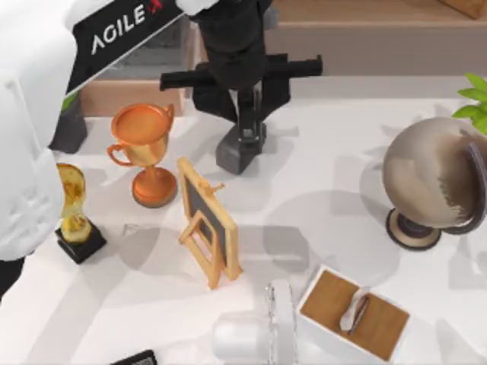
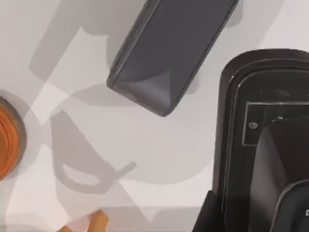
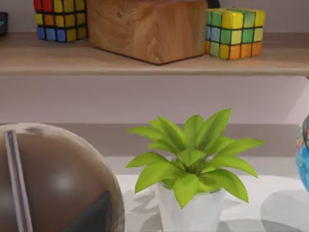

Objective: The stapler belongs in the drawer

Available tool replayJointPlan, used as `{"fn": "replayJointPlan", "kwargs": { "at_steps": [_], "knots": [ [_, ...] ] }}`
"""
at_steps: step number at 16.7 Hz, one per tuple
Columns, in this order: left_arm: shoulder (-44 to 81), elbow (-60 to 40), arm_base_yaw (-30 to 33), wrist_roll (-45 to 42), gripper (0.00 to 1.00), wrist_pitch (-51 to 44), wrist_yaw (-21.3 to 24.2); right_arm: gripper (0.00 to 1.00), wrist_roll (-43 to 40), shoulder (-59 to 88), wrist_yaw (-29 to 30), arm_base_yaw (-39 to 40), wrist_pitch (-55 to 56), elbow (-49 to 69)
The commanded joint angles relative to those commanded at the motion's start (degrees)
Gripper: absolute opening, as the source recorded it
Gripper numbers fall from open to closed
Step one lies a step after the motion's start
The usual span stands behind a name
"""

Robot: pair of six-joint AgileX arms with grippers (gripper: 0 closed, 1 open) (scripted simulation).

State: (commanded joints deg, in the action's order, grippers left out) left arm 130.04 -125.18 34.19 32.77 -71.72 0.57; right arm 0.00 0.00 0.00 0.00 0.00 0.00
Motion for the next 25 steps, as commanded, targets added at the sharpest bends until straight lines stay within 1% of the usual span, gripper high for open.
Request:
{"fn": "replayJointPlan", "kwargs": {
  "at_steps": [3, 7, 11, 14, 17, 20, 22, 25],
  "knots": [
    [-2.83, -7.01, -9.74, -7.22, 0.00, -3.65, 0.09, 1.00, 0.00, 0.00, 0.00, 0.00, 0.00, 0.00],
    [-3.01, -15.20, -25.26, -18.08, 0.00, -8.35, 0.15, 1.00, 0.00, 0.00, 0.00, 0.00, 0.00, 0.00],
    [1.85, -21.37, -39.66, -29.56, 0.00, -11.75, 0.42, 1.00, 0.00, 0.00, 0.00, 0.00, 0.00, 0.00],
    [8.89, -24.22, -47.83, -37.76, 0.00, -13.13, 0.67, 1.00, 0.00, 0.00, 0.00, 0.00, 0.00, 0.00],
    [16.78, -26.00, -52.37, -45.22, 0.00, -13.79, 0.69, 1.00, 0.00, 0.00, 0.00, 0.00, 0.00, 0.00],
    [22.68, -26.93, -53.35, -51.44, 0.00, -14.73, 0.22, 1.00, 0.00, 0.00, 0.00, 0.00, 0.00, 0.00],
    [24.51, -27.02, -53.12, -53.99, 0.00, -15.71, -0.26, 1.00, 0.00, 0.00, 0.00, 0.00, 0.00, 0.00],
    [24.79, -27.01, -53.03, -54.49, 0.00, -15.99, -0.38, 1.00, 0.00, 0.00, 0.00, 0.00, 0.00, 0.00]
  ]
}}
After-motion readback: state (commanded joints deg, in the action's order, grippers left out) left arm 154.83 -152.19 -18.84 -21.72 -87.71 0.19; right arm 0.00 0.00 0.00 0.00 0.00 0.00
